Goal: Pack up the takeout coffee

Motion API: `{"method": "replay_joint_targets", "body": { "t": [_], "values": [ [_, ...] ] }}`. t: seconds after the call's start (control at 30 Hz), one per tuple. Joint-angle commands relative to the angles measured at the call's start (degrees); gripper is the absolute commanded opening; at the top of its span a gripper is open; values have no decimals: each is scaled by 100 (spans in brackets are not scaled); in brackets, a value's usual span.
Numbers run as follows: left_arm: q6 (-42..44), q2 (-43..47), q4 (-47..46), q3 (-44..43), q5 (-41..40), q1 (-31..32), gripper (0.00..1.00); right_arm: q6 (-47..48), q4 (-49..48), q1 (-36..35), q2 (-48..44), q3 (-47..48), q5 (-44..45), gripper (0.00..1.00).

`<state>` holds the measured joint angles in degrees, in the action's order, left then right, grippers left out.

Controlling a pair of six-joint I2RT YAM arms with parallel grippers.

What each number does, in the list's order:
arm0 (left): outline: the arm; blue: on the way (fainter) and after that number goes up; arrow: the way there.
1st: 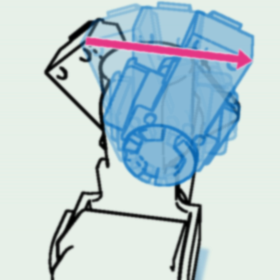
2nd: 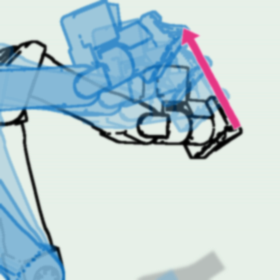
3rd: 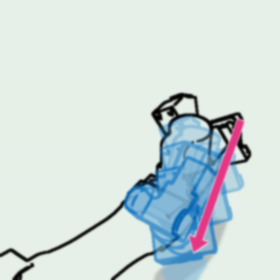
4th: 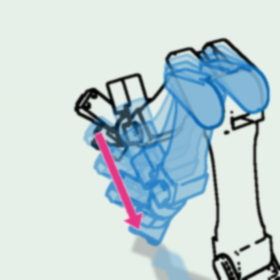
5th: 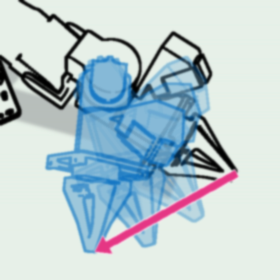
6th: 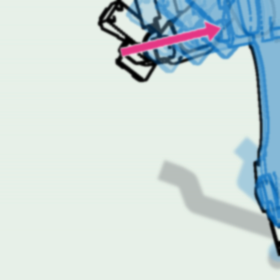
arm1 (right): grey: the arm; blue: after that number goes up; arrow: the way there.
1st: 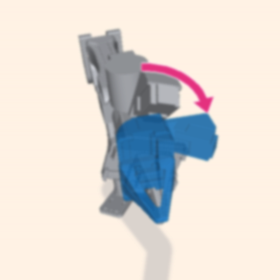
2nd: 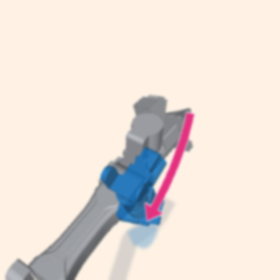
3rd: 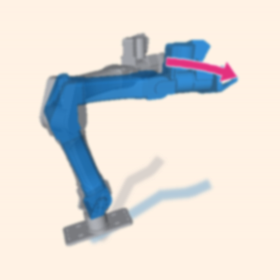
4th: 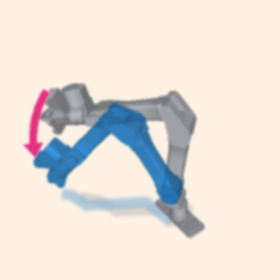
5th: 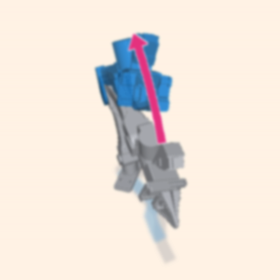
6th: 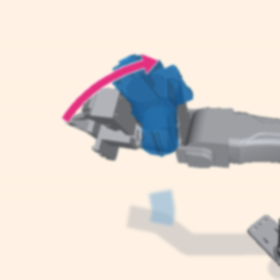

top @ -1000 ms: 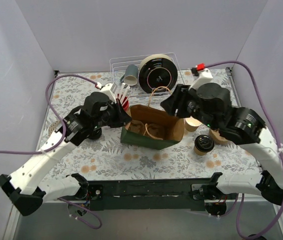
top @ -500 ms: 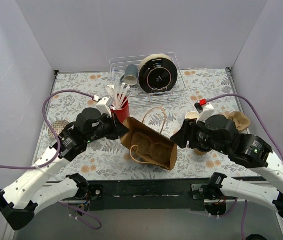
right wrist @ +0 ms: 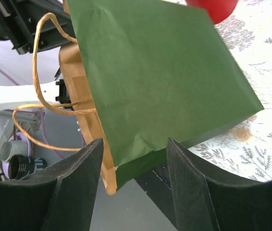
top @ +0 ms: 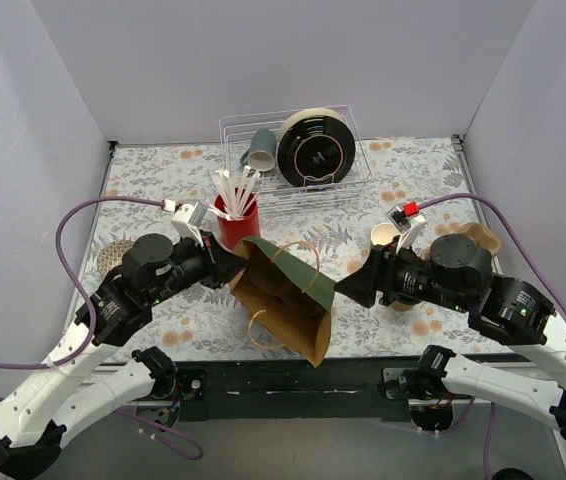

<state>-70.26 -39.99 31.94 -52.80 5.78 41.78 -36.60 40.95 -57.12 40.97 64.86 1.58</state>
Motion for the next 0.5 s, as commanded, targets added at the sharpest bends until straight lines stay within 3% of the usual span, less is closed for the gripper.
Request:
{"method": "replay_joint_targets", "body": {
  "t": [0.0, 0.3, 0.47],
  "values": [
    [250, 17, -206, 15, 2, -3, 0, 65, -360, -9, -80, 0, -344, 63],
    [232, -79, -180, 24, -16, -3, 0, 223, -263, -9, 139, 404, -202, 60],
    [-14, -430, 180, -283, -69, -3, 0, 494, -184, -9, 630, 1273, 184, 54]
  ]
}}
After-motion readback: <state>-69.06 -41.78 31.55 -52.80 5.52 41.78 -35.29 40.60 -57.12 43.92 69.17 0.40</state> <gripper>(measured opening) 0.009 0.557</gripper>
